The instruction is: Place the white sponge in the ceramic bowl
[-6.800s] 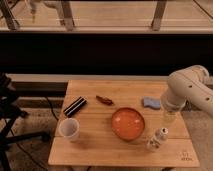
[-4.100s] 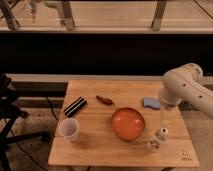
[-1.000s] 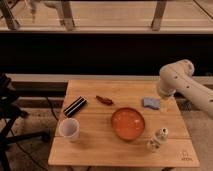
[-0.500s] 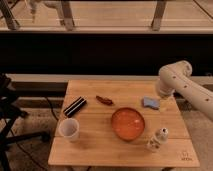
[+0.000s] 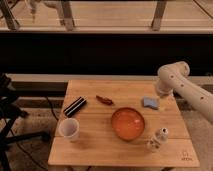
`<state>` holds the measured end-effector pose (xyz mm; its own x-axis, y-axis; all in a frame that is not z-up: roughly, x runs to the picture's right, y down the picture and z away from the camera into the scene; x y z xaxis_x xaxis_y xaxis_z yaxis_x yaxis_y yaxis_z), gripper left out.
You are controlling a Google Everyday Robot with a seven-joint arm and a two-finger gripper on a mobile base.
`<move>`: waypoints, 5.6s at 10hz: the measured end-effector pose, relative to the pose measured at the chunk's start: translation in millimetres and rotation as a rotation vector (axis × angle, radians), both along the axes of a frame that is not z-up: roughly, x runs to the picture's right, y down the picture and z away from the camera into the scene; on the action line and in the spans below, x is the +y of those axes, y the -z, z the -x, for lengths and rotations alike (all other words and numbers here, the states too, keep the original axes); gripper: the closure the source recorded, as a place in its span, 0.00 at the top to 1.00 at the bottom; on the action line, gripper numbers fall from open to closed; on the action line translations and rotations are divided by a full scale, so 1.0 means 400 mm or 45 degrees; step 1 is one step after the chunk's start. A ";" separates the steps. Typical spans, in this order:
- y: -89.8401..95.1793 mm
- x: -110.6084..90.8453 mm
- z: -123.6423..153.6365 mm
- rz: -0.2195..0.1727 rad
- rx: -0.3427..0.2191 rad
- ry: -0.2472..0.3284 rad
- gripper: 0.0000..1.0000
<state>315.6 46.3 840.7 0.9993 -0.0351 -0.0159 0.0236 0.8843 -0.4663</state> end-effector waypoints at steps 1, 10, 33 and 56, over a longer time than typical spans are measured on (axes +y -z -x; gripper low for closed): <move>-0.003 -0.002 0.002 0.003 -0.007 -0.003 1.00; -0.096 0.018 -0.010 0.072 -0.045 -0.055 1.00; -0.216 0.117 -0.055 0.232 -0.118 -0.143 1.00; -0.214 0.174 -0.088 0.279 -0.113 -0.130 0.30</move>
<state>350.8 115.9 926.4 0.9949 0.0731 0.0691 -0.0111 0.7623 -0.6471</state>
